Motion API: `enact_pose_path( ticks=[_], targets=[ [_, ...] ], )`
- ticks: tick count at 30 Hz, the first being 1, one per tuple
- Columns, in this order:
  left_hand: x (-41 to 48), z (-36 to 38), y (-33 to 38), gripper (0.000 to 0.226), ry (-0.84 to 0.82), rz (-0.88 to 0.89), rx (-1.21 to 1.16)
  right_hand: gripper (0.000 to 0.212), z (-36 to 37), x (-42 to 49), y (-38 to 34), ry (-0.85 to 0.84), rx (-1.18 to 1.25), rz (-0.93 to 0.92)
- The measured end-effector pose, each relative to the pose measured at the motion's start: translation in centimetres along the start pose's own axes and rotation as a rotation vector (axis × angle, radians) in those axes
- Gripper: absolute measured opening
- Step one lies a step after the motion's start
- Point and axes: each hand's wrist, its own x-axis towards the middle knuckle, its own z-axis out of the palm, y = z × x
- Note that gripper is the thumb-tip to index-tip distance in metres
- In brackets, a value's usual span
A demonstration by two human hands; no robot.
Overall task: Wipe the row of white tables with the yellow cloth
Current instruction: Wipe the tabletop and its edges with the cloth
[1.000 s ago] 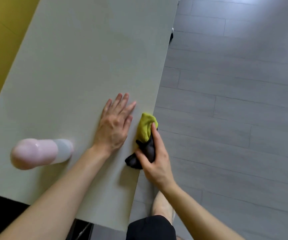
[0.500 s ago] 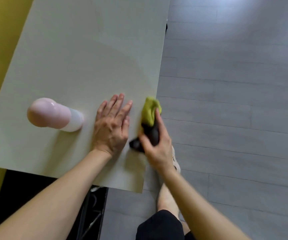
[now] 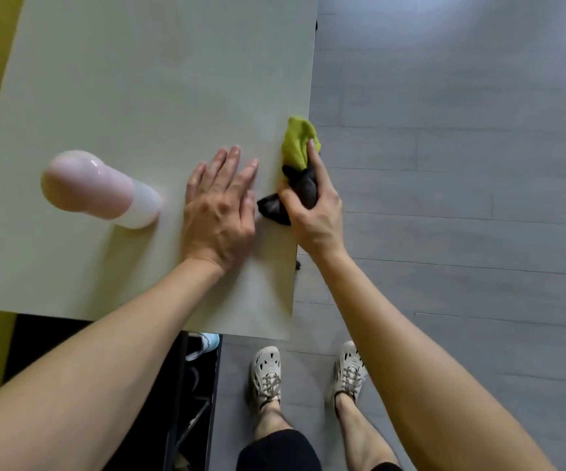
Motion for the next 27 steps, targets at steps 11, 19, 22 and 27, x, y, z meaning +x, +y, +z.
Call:
enact_pose_path(
  ticks=[11, 19, 22, 27],
  targets=[
    [-0.2, 0.2, -0.1, 0.057, -0.036, -0.003, -0.014, 0.083, 0.2, -4.2, -0.5, 0.044, -0.105, 0.043],
    [-0.1, 0.0, -0.1, 0.064, -0.112, -0.020, -0.041, 0.079, 1.3, -9.9, 1.3, 0.128, -0.082, 0.087],
    [-0.1, 0.3, -0.3, 0.068, -0.171, -0.023, -0.058, 0.077, 1.0, -17.6, 3.0, 0.114, -0.042, 0.096],
    [-5.3, -1.7, 0.4, 0.065, -0.287, -0.009, -0.125, 0.071, -2.4, -26.3, 5.5, 0.004, -0.328, 0.312]
  ],
)
